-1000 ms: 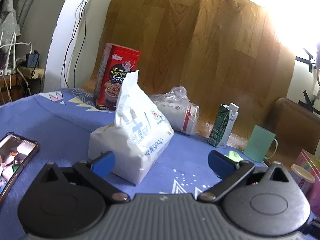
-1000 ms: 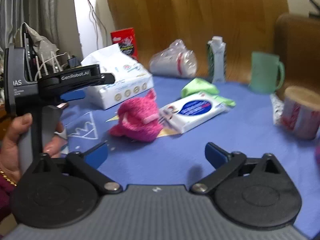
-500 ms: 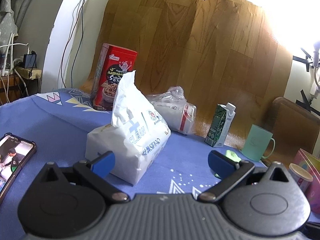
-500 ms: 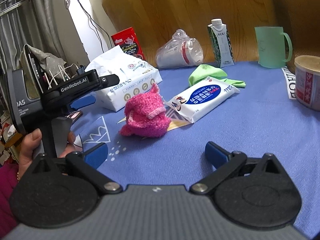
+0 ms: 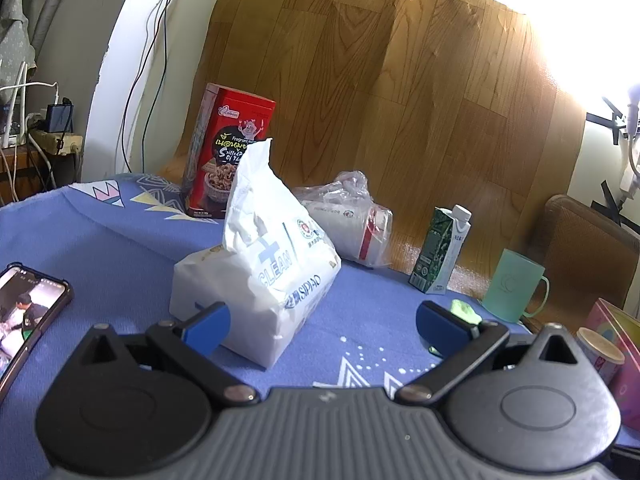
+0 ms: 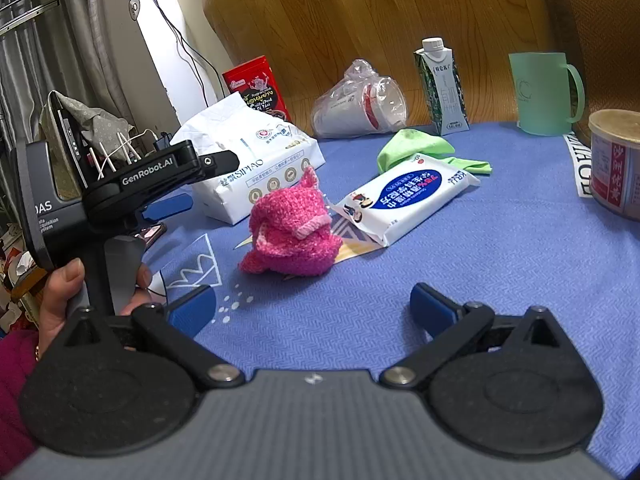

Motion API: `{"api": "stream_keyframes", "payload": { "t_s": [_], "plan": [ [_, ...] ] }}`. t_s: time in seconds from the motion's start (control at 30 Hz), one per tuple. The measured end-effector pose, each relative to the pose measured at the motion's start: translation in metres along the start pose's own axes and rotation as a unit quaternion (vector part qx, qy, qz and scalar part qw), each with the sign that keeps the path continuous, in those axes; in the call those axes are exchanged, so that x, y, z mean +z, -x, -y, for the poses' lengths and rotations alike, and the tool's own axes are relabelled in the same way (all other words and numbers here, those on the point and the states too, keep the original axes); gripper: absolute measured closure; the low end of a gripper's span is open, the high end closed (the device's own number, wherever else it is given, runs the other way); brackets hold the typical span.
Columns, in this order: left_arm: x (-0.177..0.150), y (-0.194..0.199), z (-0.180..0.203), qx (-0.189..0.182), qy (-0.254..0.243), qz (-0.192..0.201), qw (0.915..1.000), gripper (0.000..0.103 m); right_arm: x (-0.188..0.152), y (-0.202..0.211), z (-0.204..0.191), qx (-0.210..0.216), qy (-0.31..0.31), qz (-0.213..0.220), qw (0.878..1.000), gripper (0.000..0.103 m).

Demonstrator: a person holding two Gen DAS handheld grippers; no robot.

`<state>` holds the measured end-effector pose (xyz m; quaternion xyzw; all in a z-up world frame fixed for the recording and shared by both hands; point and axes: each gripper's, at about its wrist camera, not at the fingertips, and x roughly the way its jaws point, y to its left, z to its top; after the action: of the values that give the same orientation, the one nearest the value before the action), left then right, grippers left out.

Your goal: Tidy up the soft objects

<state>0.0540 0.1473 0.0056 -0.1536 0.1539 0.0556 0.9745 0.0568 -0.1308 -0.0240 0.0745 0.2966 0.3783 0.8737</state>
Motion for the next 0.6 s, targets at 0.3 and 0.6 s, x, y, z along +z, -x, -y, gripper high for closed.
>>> {"api": "stream_keyframes", "payload": {
  "t_s": [0.3,0.6],
  "plan": [
    [-0.001,-0.0004,0.0002,-0.001,0.002,-0.001,1.0,0.0,0.0,0.0005,0.0001,0.0,0.001,0.0,1.0,0.0],
    [-0.001,-0.0006,0.0004,-0.002,0.004,-0.002,1.0,0.0,-0.0003,0.0003,-0.0005,0.0,0.001,0.0,1.0,0.0]
  ]
}}
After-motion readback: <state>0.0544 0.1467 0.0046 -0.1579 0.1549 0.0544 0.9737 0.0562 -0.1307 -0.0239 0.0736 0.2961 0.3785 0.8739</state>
